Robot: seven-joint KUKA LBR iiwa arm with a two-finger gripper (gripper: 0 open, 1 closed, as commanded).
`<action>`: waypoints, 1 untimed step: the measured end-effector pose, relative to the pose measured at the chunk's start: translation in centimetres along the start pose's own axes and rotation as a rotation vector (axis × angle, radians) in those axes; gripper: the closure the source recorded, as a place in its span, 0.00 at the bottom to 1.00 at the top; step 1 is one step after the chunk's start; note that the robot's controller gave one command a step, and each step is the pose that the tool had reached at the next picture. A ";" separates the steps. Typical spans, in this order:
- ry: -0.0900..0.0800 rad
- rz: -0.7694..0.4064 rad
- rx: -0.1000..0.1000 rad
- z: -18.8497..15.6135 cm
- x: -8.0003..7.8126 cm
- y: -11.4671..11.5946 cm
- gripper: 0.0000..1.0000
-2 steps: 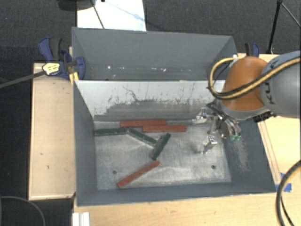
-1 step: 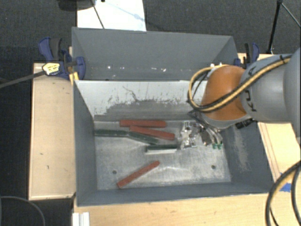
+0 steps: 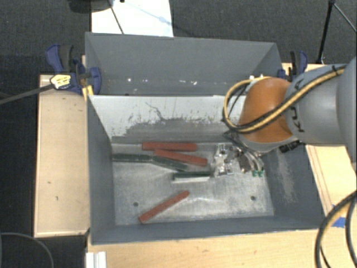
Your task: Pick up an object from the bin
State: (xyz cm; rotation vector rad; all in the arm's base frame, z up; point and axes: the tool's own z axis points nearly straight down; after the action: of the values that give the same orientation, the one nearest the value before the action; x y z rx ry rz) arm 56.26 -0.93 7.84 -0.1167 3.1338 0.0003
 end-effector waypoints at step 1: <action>-0.005 -0.006 0.006 0.2 -1.5 4.8 1.00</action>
Offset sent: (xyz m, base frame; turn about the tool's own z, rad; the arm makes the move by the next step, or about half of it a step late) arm 0.0077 0.0421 -0.0084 0.2929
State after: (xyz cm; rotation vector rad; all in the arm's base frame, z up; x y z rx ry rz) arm 57.37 3.97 7.66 -0.1252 3.1281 -0.0082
